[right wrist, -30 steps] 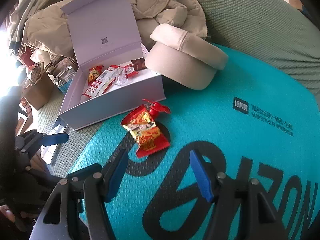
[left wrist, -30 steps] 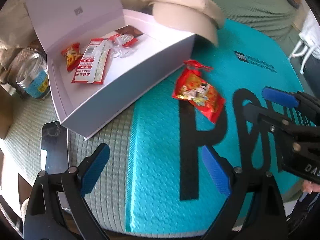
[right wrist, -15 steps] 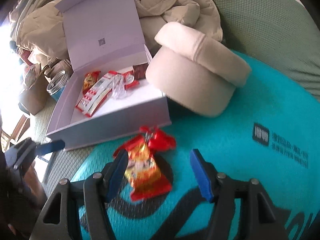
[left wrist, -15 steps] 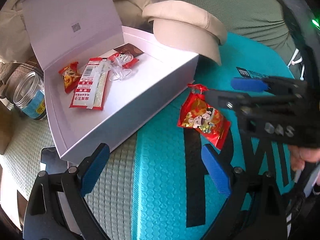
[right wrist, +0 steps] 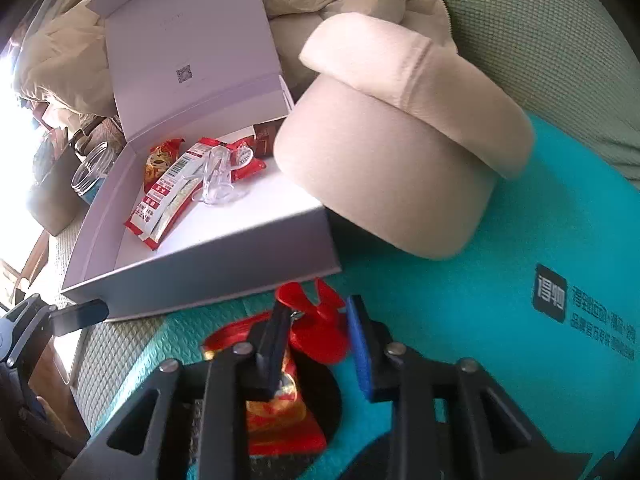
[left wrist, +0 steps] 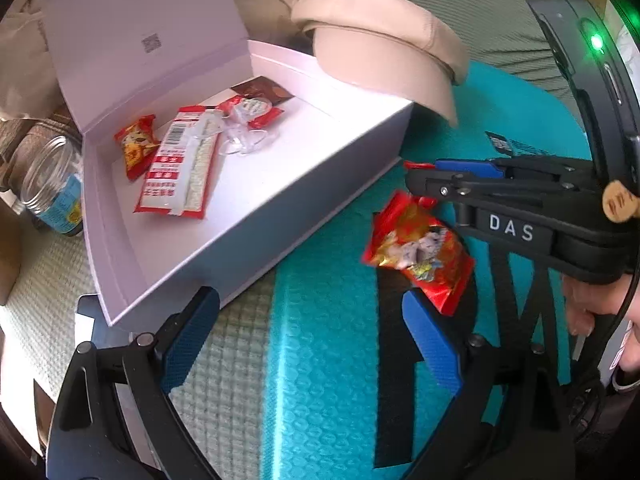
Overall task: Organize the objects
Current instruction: 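Grasp the red-gold snack packet with the left tool while the right tool grasps the red fan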
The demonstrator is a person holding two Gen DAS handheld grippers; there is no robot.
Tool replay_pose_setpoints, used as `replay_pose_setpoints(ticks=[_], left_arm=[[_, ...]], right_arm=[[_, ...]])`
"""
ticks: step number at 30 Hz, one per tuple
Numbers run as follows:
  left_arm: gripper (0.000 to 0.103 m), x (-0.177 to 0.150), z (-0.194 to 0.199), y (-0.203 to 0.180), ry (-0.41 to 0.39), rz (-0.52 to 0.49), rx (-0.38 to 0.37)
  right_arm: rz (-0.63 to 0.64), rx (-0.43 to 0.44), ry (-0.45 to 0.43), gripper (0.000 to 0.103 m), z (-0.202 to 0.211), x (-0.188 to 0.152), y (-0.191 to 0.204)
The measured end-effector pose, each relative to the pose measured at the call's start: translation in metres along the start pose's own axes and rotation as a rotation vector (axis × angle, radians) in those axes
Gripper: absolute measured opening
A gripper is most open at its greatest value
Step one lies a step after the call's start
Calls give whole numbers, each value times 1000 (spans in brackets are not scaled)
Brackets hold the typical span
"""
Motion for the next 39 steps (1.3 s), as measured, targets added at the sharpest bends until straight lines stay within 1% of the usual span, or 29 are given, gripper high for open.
replay_pose_setpoints(ticks=[2, 7, 12, 15, 18, 22, 24, 27, 31, 33, 36, 39], left_arm=[[93, 1, 1, -8, -2, -13, -16], [93, 3, 4, -27, -18, -57, -36], [93, 3, -1, -43, -7, -83, -46], [93, 4, -7, -48, 7, -84, -40], [93, 4, -13, -54, 33, -68, -65], [93, 3, -22, -60, 77, -50, -73], [93, 6, -25, -62, 80, -37, -56], [93, 10, -28, -67, 94, -54, -48], [94, 15, -35, -71, 115, -55, -5], [96, 18, -38, -73, 124, -53, 20], [97, 21, -40, -74, 141, -35, 16], [96, 22, -40, -74, 130, -36, 19]], right_arm=[[-6, -6, -2, 24, 4, -3, -4], [-31, -33, -7, 24, 18, -18, -17], [-49, -48, -7, 24, 33, -35, -28], [-64, -60, -11, 24, 43, -45, -35], [-90, -75, -15, 24, 53, -54, -43], [-109, -91, -17, 24, 64, -66, -49], [-117, -92, -22, 24, 68, -70, -52], [-129, -87, -32, 24, 70, -74, -55], [-126, -95, -37, 25, 73, -76, -55], [-121, -101, -37, 28, 72, -76, -54], [-128, -107, -23, 33, 68, -77, -54], [-139, -107, -20, 37, 66, -79, -53]])
Point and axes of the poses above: each gripper's, at about its wrist camera, not at the fingertips, and z roughly against the way its jaws point, y to its left, x to its top, the point moved 7 cm from there along -z, roughly the way its jaws point, and after that the axes turned 10 degrees about x, right-handed, at the moved point
